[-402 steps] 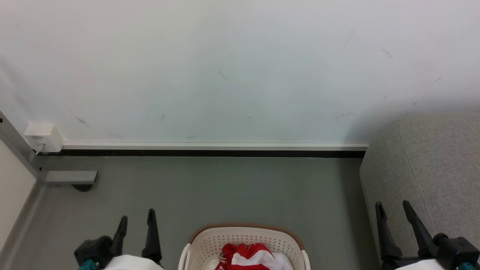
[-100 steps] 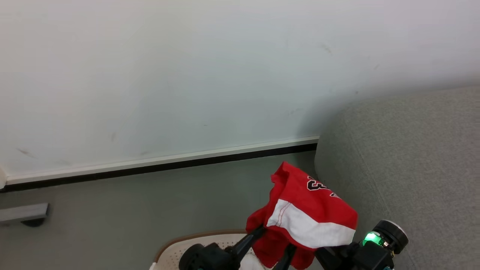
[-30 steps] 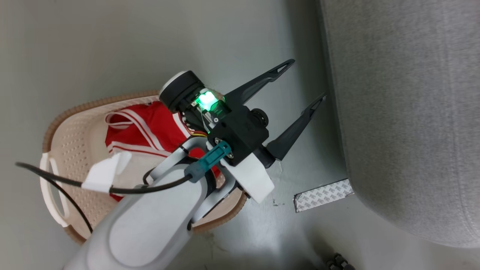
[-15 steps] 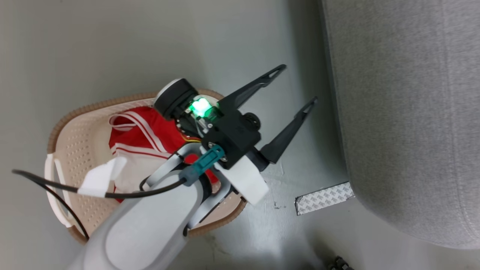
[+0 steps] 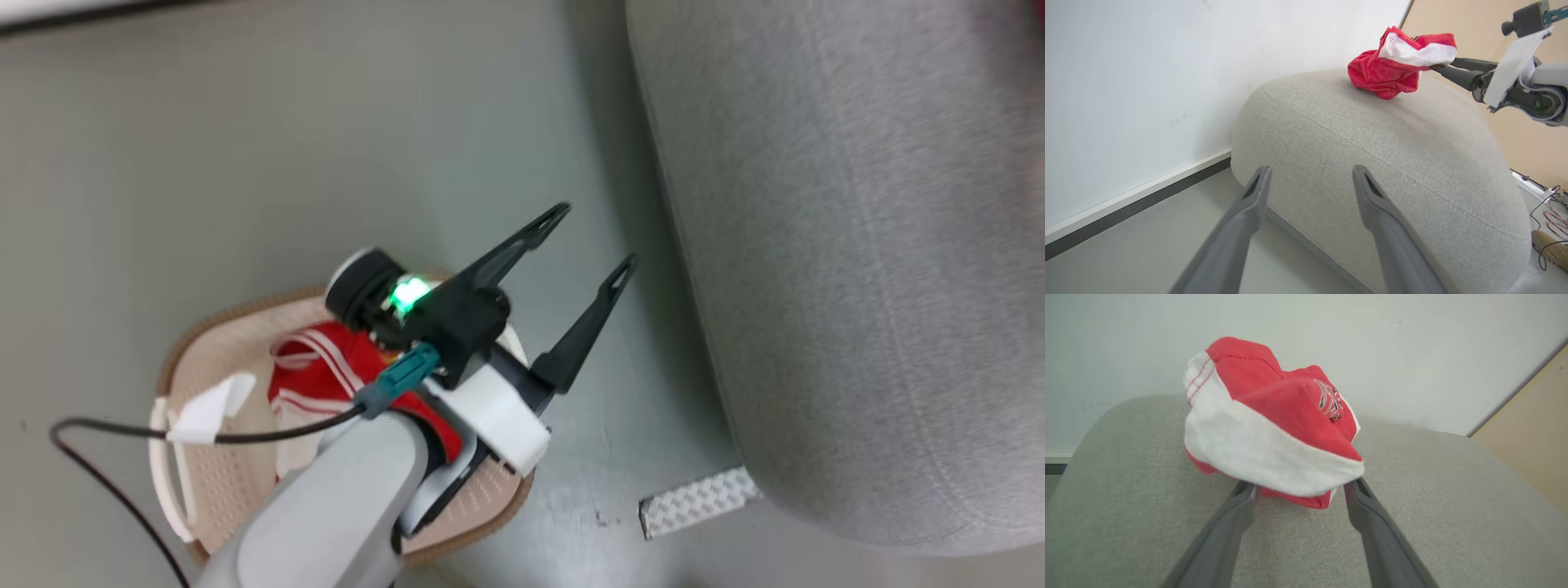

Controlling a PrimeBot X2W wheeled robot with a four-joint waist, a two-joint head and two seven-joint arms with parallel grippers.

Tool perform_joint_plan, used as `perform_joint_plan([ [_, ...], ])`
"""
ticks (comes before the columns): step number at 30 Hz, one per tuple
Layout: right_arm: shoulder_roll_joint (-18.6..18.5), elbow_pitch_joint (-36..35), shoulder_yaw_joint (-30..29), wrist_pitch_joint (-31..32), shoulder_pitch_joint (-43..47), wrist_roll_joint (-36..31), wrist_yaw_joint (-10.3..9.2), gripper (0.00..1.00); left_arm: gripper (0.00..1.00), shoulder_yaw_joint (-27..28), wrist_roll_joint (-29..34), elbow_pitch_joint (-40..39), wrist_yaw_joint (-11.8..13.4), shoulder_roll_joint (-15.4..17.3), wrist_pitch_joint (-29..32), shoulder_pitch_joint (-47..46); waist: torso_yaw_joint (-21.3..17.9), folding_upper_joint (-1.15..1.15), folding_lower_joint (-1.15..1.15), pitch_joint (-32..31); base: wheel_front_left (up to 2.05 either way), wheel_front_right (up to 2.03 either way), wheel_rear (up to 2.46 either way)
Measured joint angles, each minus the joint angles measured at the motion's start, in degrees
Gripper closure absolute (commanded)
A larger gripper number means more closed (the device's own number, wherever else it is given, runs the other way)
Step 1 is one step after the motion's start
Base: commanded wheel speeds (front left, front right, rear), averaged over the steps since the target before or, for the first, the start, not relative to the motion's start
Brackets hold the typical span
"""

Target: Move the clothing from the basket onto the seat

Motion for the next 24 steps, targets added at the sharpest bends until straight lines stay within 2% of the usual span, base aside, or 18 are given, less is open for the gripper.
perform_joint_plan([
  [12, 5.08, -13.7, 2.52, -0.01, 18.19, -1.94, 0.0, 0.0, 0.0, 3.78, -6.43, 5.04, 3.67, 0.32, -8.23, 12.7, 1.51, 0.0, -0.01, -14.16, 0.0, 0.0, 0.0],
  [19, 10.25, -23.9, 2.57, -0.01, 26.49, -4.93, 0.0, 0.0, 0.0, 6.82, -9.54, 6.59, 5.7, -0.45, -11.22, 19.45, 4.24, 0.0, -0.01, -21.92, 0.0, 0.0, 0.0],
  [24, 13.46, -27.98, 4.81, -0.01, 32.08, -6.62, 0.0, 0.0, 0.0, 10.01, -10.61, 7.42, 7.54, -0.66, -12.16, 25.07, 6.84, 0.0, -0.01, -27.25, 0.0, 0.0, 0.0],
])
